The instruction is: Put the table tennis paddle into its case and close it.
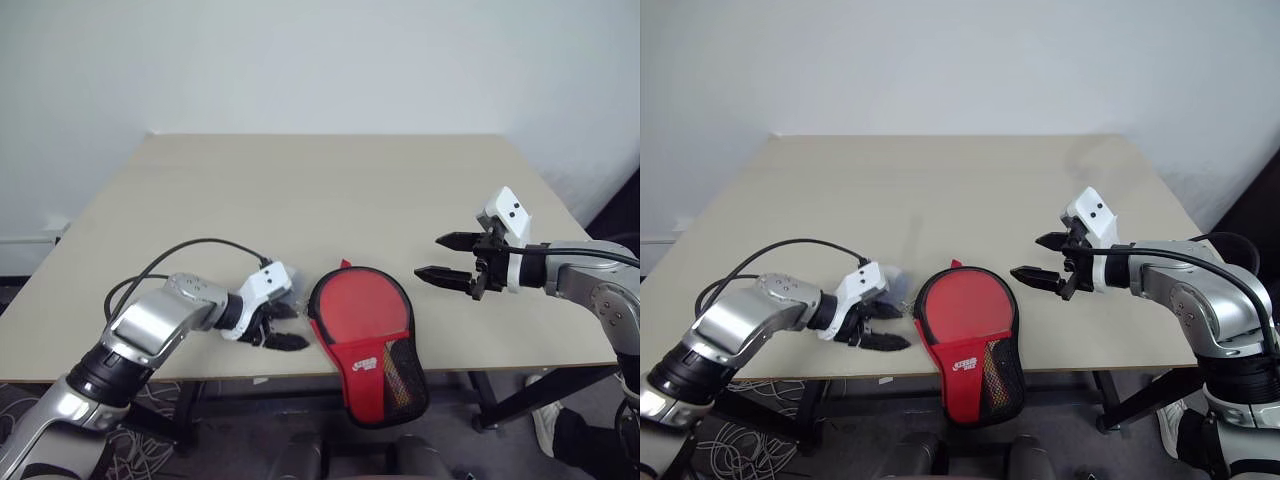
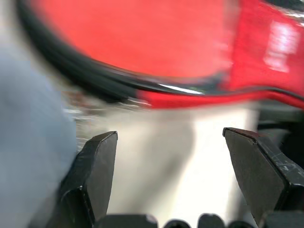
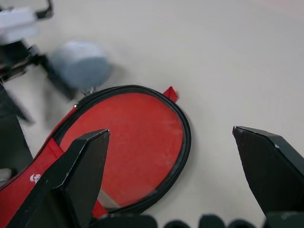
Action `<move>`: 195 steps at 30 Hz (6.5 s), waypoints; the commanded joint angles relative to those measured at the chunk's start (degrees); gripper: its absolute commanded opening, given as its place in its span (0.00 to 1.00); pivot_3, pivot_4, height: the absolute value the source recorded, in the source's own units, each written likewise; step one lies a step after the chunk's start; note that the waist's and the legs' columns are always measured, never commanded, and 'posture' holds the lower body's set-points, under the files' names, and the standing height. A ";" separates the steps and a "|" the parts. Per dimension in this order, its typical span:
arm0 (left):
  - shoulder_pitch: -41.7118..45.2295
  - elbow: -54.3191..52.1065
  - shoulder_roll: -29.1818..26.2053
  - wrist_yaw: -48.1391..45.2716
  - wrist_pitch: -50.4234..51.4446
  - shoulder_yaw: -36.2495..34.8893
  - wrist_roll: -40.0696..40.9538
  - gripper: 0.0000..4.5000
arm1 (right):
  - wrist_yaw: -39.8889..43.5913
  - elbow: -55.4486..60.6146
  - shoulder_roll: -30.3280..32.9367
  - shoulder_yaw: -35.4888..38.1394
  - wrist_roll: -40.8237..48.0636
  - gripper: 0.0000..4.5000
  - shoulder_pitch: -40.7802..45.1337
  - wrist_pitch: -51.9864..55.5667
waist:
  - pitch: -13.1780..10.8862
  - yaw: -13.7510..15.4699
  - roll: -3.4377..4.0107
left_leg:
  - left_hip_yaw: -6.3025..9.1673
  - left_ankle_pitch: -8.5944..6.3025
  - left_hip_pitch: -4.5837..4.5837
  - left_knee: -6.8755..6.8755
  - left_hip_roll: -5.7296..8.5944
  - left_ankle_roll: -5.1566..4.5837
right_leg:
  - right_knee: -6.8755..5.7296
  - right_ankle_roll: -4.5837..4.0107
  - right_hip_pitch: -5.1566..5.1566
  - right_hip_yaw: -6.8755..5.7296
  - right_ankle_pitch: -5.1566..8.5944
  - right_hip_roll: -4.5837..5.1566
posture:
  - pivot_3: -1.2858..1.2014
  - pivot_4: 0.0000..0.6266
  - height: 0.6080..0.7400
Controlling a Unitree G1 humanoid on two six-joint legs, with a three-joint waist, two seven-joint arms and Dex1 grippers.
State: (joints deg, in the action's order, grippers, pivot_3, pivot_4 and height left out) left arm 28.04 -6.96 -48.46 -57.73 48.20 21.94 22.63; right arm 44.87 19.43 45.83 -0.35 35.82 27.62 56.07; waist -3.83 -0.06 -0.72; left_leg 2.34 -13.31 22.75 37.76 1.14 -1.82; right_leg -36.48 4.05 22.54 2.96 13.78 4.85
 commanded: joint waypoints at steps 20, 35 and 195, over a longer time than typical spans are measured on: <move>2.29 1.22 5.27 -7.57 -8.36 -5.30 -1.35 0.83 | 1.37 1.58 1.24 1.59 0.77 1.00 0.94 0.02 | -0.02 -0.01 -0.03 | 0.00 -0.02 0.05 -0.01 -0.02 -0.04 | -0.02 0.16 0.03 -0.01 -0.08 -0.03 | 0.52 0.00 1.00; -2.91 -9.09 14.63 -0.72 -10.00 -5.60 -0.50 0.01 | 3.35 -2.48 2.07 0.86 -2.06 1.00 3.60 -2.55 | -0.02 0.01 -0.04 | -0.02 -0.01 -0.02 0.12 -0.01 -0.05 | -0.10 0.15 -0.08 0.01 -0.09 -0.01 | 0.52 0.00 1.00; -14.38 12.37 26.35 12.71 -30.38 -0.43 -17.94 0.00 | -29.71 -92.45 -45.57 -4.67 -43.49 0.01 46.68 -45.72 | 0.67 -2.98 0.87 | 0.63 0.28 -0.91 -0.69 0.15 0.37 | -0.41 -0.24 -0.37 0.00 -0.31 -0.32 | 0.52 0.00 1.00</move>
State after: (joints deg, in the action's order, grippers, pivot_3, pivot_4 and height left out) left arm 14.97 2.67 -21.55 -45.08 15.34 19.77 7.23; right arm 16.46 -74.85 -1.29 -5.39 -6.90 70.99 11.81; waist -3.16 -3.04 0.15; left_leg 2.97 -13.02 21.84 37.07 1.29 -1.45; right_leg -36.89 3.81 22.17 2.96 13.46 4.53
